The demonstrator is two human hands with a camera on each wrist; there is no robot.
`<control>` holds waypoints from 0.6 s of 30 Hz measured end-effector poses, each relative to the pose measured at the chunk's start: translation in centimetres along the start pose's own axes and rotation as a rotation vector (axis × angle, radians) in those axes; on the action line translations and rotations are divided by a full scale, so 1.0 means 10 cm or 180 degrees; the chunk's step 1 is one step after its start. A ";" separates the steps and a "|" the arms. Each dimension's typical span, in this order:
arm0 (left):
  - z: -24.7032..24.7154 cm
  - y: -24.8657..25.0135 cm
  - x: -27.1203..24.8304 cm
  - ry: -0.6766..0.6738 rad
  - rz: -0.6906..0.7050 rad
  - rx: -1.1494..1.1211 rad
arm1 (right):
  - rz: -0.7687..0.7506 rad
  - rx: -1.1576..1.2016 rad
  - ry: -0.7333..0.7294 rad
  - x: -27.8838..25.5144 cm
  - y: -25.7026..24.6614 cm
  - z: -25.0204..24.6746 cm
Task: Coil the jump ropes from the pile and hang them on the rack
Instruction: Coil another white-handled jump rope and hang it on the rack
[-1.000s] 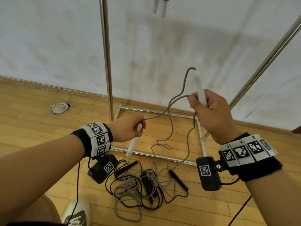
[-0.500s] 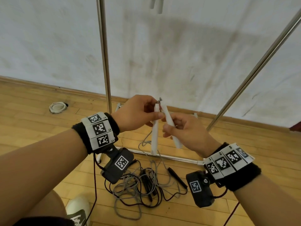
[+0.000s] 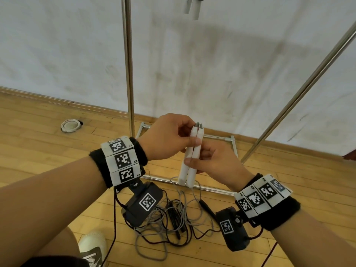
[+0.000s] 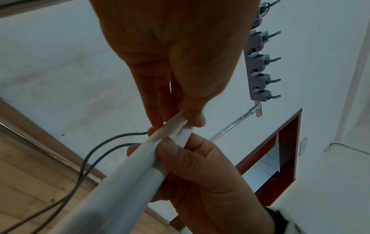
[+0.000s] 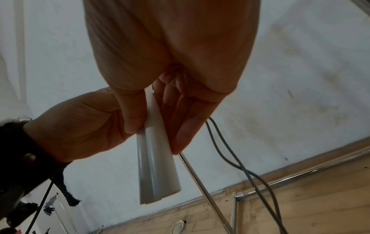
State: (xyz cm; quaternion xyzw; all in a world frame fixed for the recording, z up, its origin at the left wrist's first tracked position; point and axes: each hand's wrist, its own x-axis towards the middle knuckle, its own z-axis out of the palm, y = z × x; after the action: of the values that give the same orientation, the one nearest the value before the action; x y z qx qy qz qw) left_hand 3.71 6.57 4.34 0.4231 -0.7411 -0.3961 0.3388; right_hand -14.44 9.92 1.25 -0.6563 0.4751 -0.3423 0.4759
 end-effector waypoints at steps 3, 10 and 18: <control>-0.02 0.02 0.01 0.0049 0.0047 0.0027 | -0.0144 -0.0039 0.0026 0.01 -0.01 0.00; 0.00 -0.03 -0.01 -0.0417 -0.0082 0.0958 | -0.0532 0.0250 0.0668 0.08 -0.17 -0.18; 0.17 -0.05 -0.06 -0.0689 0.0051 -0.0102 | -0.0815 0.0534 0.1117 0.11 -0.23 -0.17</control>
State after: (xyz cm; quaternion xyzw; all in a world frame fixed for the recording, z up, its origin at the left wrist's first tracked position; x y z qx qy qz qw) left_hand 2.73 7.44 3.00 0.3664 -0.7703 -0.4486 0.2667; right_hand -14.96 8.53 3.96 -0.5997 0.4333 -0.5471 0.3915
